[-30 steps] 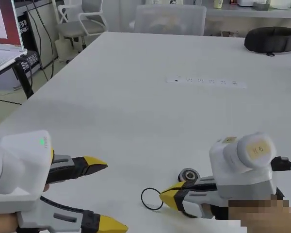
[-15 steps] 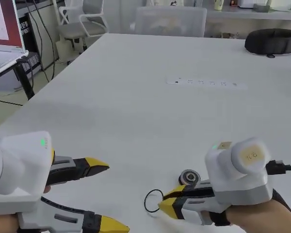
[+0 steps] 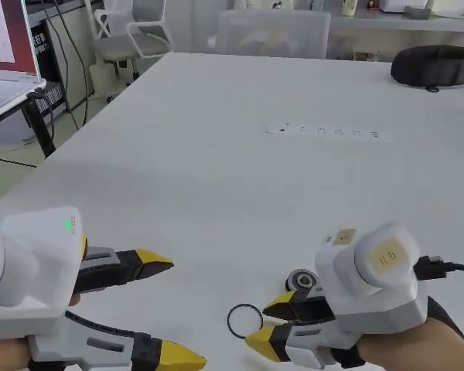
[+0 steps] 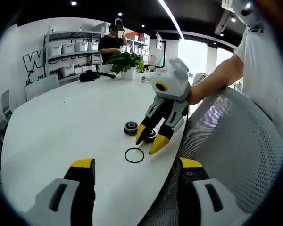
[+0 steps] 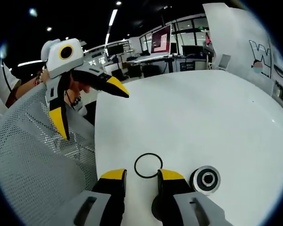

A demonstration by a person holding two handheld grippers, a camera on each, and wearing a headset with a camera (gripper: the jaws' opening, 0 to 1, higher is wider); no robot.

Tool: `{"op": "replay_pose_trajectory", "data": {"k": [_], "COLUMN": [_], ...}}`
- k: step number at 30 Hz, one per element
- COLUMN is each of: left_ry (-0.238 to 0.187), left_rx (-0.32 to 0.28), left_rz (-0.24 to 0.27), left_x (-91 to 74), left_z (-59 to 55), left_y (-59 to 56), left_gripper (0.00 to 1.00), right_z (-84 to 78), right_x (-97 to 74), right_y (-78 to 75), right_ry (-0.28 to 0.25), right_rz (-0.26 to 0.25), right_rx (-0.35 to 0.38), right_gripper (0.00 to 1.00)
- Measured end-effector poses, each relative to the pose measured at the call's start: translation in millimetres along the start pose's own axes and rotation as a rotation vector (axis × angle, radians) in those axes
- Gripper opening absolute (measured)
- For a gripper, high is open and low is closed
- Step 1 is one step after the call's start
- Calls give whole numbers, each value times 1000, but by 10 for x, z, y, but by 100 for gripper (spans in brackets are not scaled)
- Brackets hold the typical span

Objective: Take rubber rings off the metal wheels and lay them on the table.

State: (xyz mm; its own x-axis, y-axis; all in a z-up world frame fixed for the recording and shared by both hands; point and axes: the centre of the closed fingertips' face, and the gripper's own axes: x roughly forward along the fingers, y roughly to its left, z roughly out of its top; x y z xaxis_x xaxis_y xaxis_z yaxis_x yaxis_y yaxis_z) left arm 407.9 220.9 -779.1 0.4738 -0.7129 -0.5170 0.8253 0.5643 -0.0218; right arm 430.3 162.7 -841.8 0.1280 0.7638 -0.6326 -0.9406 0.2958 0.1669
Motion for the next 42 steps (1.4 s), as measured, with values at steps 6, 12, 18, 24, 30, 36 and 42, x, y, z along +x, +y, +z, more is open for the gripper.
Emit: {"op": "replay_pose_trajectory", "data": {"k": [6, 12, 18, 24, 30, 36, 42], "left_ry": [0, -1, -2, -2, -5, -8, -7], "left_rx": [-1, -1, -2, -5, -7, -9, -10], "left_rz": [2, 4, 5, 6, 9, 13, 13], "left_x": [-2, -4, -6, -7, -9, -14, -17], "left_z": [-2, 1, 2, 0, 5, 12, 9], "left_y": [5, 8, 14, 17, 17, 20, 16], "left_gripper": [68, 68, 68, 68, 68, 68, 68], "right_z": [42, 130, 191, 262, 299, 351, 401], "right_x": [-45, -113, -175, -236, -285, -355, -435], "right_y": [-52, -94, -112, -130, -146, -161, -225], "right_ry": [-19, -52, -68, -91, -105, -129, -156], "right_rz": [-12, -23, -35, -44, -49, -53, -73], "right_rx": [14, 31, 14, -5, -9, -1, 16], "right_gripper": [24, 24, 24, 25, 25, 25, 25]}}
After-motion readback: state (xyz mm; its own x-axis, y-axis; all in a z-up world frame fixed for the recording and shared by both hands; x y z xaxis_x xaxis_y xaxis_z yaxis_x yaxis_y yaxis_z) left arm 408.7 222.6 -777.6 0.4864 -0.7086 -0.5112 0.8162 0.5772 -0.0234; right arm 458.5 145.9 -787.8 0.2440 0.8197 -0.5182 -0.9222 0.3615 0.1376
